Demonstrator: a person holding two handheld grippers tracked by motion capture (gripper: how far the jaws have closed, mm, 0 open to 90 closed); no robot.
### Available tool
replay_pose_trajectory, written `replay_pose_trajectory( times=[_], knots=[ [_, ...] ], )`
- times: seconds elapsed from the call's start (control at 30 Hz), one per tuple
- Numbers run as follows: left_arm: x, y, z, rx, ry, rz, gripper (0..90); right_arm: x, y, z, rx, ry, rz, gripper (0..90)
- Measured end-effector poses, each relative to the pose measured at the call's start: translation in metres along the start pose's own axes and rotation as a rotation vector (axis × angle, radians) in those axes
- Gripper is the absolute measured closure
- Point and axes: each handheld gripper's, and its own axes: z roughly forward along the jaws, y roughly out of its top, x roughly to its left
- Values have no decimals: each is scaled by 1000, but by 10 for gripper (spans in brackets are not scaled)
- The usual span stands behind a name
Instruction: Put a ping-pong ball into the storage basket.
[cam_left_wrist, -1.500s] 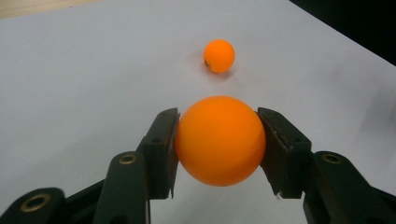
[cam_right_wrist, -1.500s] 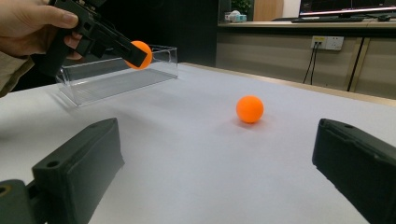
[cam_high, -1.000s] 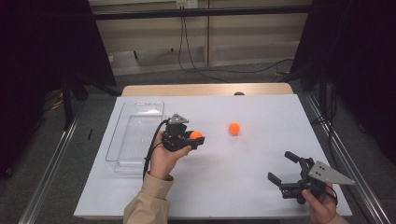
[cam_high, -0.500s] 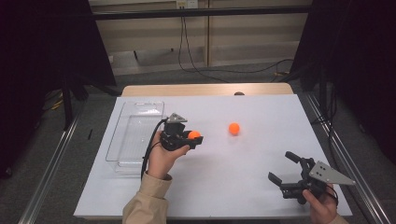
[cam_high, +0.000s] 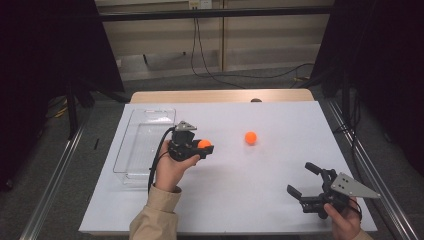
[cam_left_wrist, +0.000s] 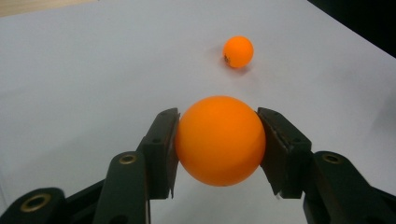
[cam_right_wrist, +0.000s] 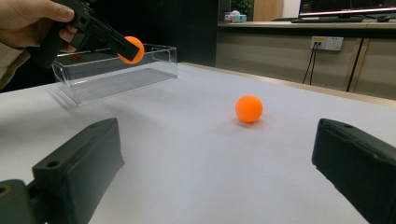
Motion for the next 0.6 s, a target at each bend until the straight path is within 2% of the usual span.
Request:
replay_pose_trajectory(
  times=[0.2,0.27,0.6],
  knots=[
    [4,0,-3,-2,13,-6,509,-1,0,-1,-1,-3,2,13],
    [6,0,-5,3,21,3,509,-1,0,0,1,-3,0,13],
    [10,-1,-9,1,33,-16,509,-1,0,0,-1,-4,2,12]
  ],
)
